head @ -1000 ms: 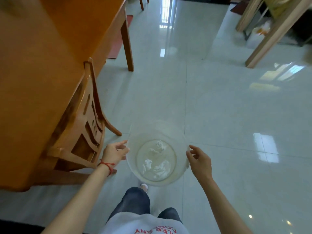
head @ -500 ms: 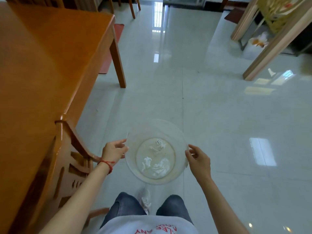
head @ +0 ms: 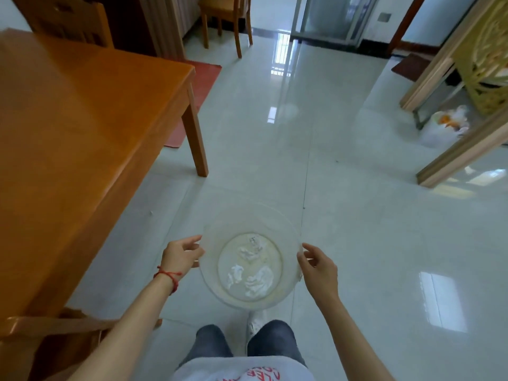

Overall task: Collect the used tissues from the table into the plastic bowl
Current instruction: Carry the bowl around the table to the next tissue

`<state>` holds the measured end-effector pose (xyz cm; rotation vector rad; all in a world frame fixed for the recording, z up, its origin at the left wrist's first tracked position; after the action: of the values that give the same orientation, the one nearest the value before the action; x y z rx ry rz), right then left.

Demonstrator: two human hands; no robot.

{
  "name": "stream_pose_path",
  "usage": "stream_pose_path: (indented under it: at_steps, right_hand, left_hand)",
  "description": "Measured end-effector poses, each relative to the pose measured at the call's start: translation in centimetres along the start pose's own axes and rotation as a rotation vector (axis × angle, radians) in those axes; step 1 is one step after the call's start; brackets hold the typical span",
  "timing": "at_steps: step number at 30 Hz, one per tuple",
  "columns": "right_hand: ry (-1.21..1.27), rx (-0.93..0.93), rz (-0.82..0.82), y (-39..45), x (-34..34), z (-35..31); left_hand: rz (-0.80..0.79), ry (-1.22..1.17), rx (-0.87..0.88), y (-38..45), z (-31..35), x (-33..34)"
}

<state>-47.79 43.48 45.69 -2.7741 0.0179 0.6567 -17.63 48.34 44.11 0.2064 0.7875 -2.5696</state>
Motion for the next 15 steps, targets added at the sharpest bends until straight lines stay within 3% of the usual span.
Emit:
stream_pose_path:
  at_steps: [7,15]
  right_hand:
    - [-0.02,-0.025,-0.05,10.3,1.2,-4.3]
    - [-0.024,-0.018,-0.076,22.9,7.1,-8.8]
  left_hand:
    - [0.042,-0.021,0.005,7.4,5.4,1.5]
    - [0.059,-0.005,-0.002,20.4,10.6,1.3]
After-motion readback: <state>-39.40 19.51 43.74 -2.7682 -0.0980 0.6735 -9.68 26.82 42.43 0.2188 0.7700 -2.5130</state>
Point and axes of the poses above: each hand's wrist, its own y-axis towards the middle knuckle, its own x-axis out of the palm, z = x × y, the point moved 3 cm from there along y, towards the middle knuckle
